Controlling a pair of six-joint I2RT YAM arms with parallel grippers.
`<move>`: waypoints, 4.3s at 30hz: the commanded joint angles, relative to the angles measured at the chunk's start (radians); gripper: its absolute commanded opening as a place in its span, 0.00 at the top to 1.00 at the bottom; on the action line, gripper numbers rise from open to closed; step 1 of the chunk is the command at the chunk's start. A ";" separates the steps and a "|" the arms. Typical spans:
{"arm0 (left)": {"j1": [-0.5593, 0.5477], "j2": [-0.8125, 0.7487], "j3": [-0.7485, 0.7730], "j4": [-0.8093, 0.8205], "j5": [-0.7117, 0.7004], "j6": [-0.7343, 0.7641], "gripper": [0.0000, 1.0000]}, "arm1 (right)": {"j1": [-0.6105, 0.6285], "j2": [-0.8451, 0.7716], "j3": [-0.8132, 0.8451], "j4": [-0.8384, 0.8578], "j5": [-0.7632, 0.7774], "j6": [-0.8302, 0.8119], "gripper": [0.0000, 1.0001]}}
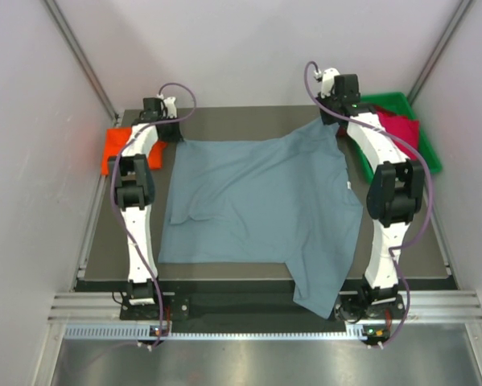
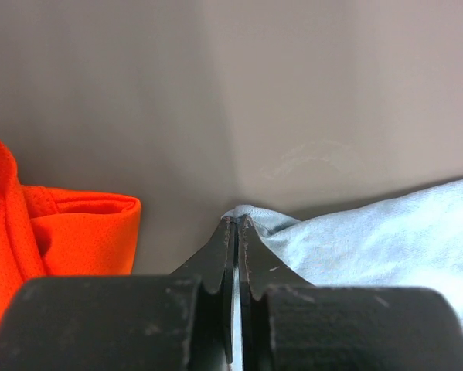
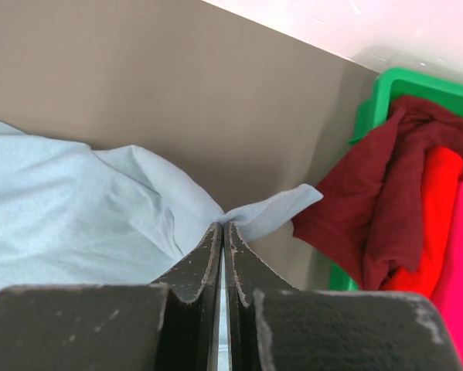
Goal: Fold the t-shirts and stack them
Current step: Fold the tshirt
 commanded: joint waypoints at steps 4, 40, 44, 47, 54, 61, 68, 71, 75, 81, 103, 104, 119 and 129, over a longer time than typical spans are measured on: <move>0.057 -0.095 0.042 0.027 0.033 -0.050 1.00 | 0.006 -0.108 0.012 0.028 0.080 -0.036 1.00; 0.134 -0.497 -0.180 -0.401 0.293 0.036 1.00 | -0.041 -0.422 -0.368 -0.187 0.011 -0.087 1.00; 0.149 -0.496 -0.163 -0.455 0.296 0.051 1.00 | -0.040 -0.476 -0.422 -0.195 0.009 -0.087 1.00; 0.155 -0.491 -0.156 -0.492 0.290 0.062 1.00 | -0.041 -0.510 -0.456 -0.207 0.000 -0.084 1.00; 0.166 -0.470 -0.146 -0.578 0.290 0.077 1.00 | -0.041 -0.564 -0.519 -0.231 0.000 -0.088 1.00; 0.167 -0.442 -0.180 -0.637 0.245 0.082 1.00 | -0.041 -0.587 -0.583 -0.239 -0.009 -0.087 1.00; 0.169 -0.421 -0.261 -0.647 0.195 0.068 1.00 | -0.032 -0.551 -0.640 -0.231 -0.020 -0.107 1.00; 0.169 -0.430 -0.320 -0.633 0.181 0.035 1.00 | -0.031 -0.528 -0.641 -0.248 -0.024 -0.087 1.00; 0.167 -0.430 -0.401 -0.619 0.178 0.016 1.00 | -0.002 -0.524 -0.677 -0.230 -0.025 -0.084 1.00; 0.167 -0.418 -0.395 -0.617 0.121 0.008 1.00 | 0.009 -0.495 -0.707 -0.227 -0.026 -0.085 1.00; 0.112 -0.333 -0.211 -0.564 0.173 0.011 0.60 | 0.024 -0.271 -0.355 -0.253 -0.034 -0.061 0.41; 0.108 -0.323 -0.203 -0.564 0.193 0.010 0.61 | 0.024 -0.254 -0.339 -0.251 -0.038 -0.053 0.41; 0.009 -0.158 -0.131 -0.562 0.129 0.015 0.66 | 0.024 -0.142 -0.368 -0.262 -0.100 -0.015 0.44; 0.008 -0.071 -0.065 -0.558 0.037 -0.007 0.66 | 0.018 0.054 -0.217 -0.271 -0.086 -0.003 0.44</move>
